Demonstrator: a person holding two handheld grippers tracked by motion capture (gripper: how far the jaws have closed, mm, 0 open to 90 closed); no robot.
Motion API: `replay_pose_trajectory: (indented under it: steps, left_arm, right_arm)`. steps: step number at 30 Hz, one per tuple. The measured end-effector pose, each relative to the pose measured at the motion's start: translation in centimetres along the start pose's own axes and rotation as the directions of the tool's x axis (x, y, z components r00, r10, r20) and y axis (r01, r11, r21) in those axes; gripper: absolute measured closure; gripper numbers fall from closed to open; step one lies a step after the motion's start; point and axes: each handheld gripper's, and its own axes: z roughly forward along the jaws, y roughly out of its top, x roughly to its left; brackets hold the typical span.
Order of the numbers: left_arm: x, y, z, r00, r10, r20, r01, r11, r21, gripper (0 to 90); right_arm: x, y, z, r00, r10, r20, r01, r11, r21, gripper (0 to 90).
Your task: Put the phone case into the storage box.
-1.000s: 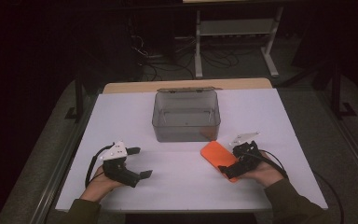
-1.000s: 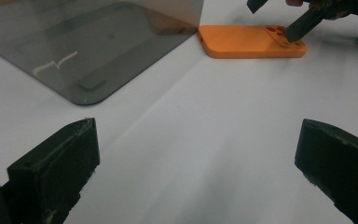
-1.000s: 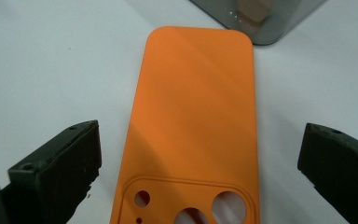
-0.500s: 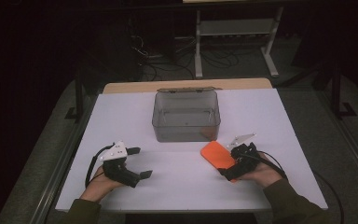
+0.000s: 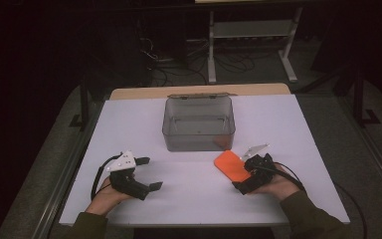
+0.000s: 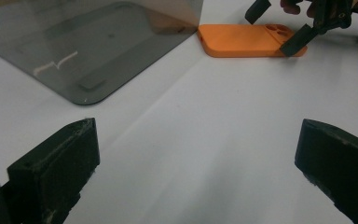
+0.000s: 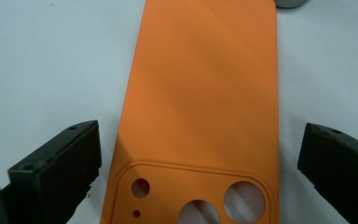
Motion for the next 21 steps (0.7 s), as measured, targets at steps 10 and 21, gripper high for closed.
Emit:
replay_pose_trajectory:
  steps: [10, 21]
  left_arm:
    - [-0.01, 0.0, 0.01, 1.0, 0.0, 0.0, 0.0, 1.0, -0.001, 0.0]
    - [0.0, -0.01, 0.03, 1.0, 0.001, 0.0, -0.001, 1.0, 0.001, 0.0]
  right_arm:
    - [0.12, -0.03, 0.25, 0.9999, -0.013, 0.009, 0.013, 1.0, 0.02, 0.0]
    - [0.21, -0.08, 0.39, 0.9998, -0.016, 0.01, 0.015, 0.999, 0.031, 0.0]
